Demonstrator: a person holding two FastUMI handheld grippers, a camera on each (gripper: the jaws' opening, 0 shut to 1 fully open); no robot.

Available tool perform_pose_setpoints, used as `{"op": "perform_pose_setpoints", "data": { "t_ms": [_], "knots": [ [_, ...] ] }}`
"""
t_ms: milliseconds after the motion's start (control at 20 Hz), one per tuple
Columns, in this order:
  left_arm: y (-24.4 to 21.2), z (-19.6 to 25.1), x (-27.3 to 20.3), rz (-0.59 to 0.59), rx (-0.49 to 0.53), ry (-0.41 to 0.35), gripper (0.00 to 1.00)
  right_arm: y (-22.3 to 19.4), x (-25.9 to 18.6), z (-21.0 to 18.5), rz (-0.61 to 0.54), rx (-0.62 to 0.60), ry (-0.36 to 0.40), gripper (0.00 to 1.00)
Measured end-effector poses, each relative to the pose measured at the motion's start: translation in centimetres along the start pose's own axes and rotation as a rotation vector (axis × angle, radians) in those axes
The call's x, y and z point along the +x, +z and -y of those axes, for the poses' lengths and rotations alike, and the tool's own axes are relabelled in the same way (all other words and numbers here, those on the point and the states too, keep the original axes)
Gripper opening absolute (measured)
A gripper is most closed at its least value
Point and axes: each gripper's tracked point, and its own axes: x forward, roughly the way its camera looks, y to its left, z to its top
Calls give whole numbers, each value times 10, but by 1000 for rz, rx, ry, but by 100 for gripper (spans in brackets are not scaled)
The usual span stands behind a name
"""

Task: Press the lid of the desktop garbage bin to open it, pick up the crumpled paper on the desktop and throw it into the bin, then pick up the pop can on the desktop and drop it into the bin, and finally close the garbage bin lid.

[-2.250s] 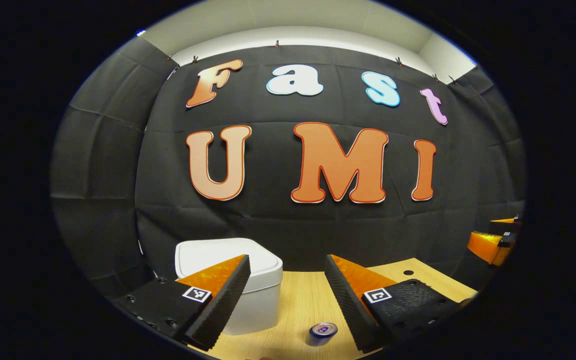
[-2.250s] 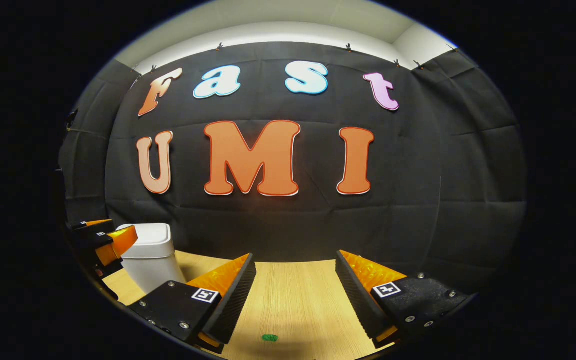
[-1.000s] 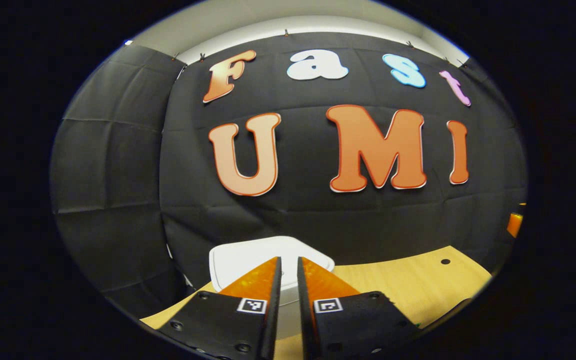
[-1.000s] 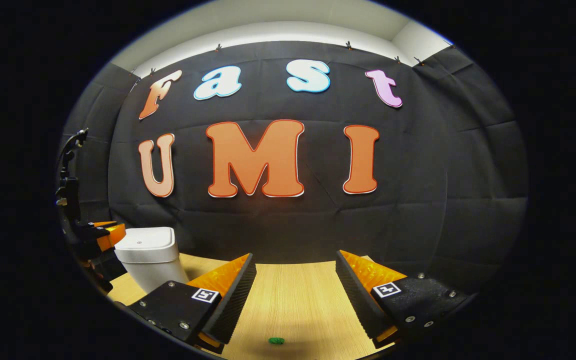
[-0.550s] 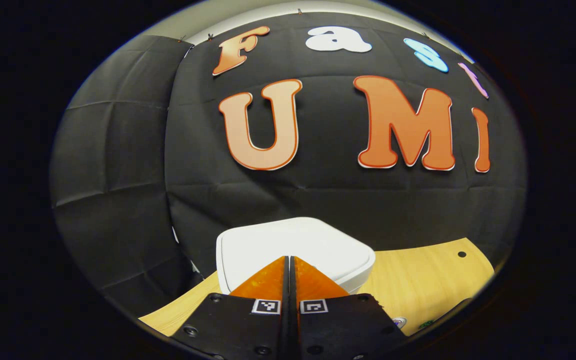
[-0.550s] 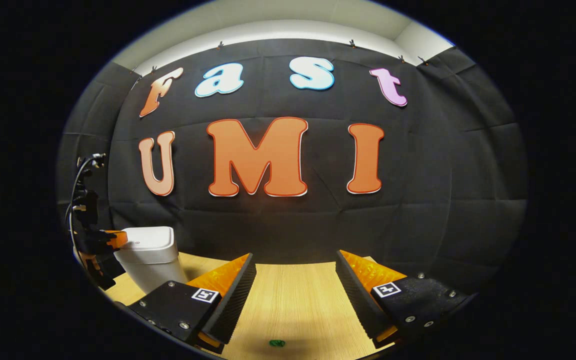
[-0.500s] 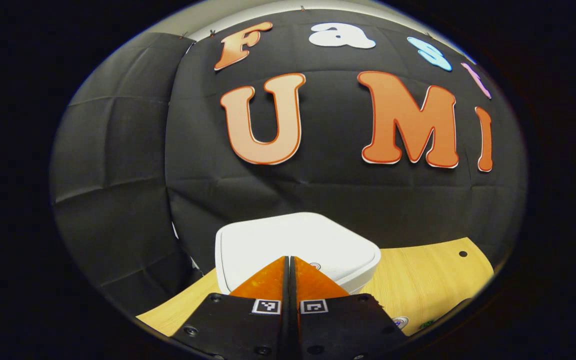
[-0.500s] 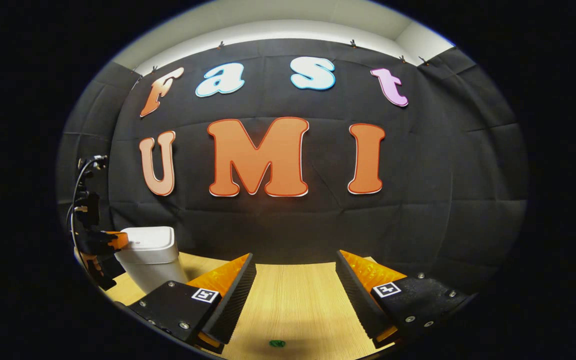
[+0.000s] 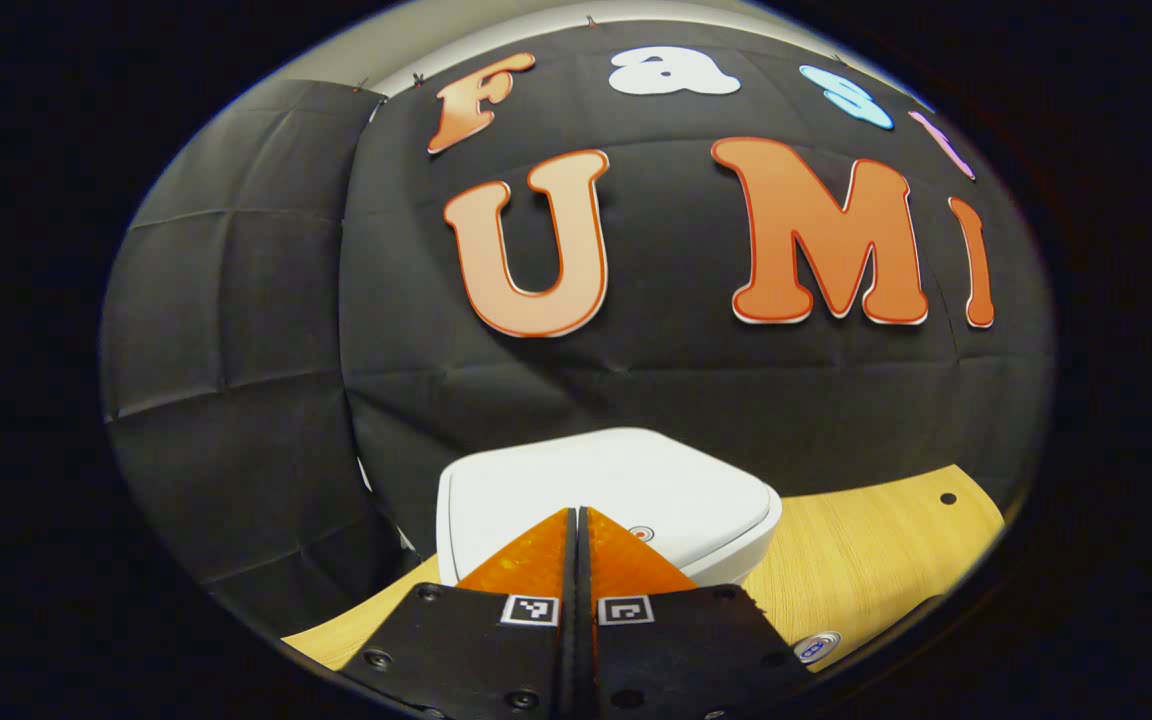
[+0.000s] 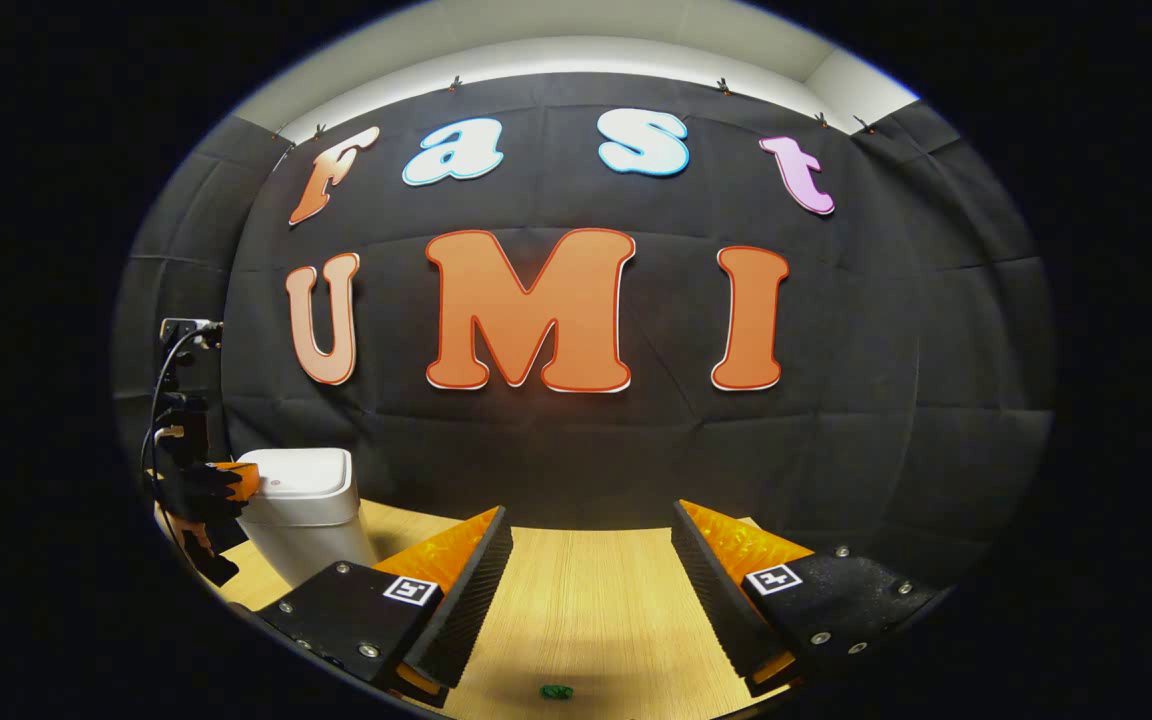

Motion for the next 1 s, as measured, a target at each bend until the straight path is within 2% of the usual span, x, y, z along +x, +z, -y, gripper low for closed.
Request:
{"op": "perform_pose_setpoints", "data": {
  "t_ms": [100,150,200,250,400,500,650,800,900,1000],
  "knots": [
    [9,6,-11,11,32,4,0,2,-1,7,9,5,-16,96],
    [22,7,-18,49,40,3,0,1,1,9,9,7,-22,100],
    [37,11,-25,87,43,-8,5,1,1,10,5,13,-21,96],
    [48,18,-38,119,44,-32,8,-2,0,11,-3,21,-20,96],
    [62,42,-63,171,11,-122,79,-8,-4,14,-20,45,-19,96],
    [62,51,-80,175,-35,-156,80,-14,-5,13,-36,52,-4,95],
    [58,59,-94,173,-108,-184,95,-30,-8,15,-87,49,15,95],
    [50,59,-100,157,-88,-174,96,-44,-7,14,-122,38,46,95],
    [45,59,-103,152,-88,-179,97,-81,-2,7,-219,35,104,95],
    [42,59,-106,158,-99,-192,96,-141,-4,-4,-407,43,191,96]
  ]
}}
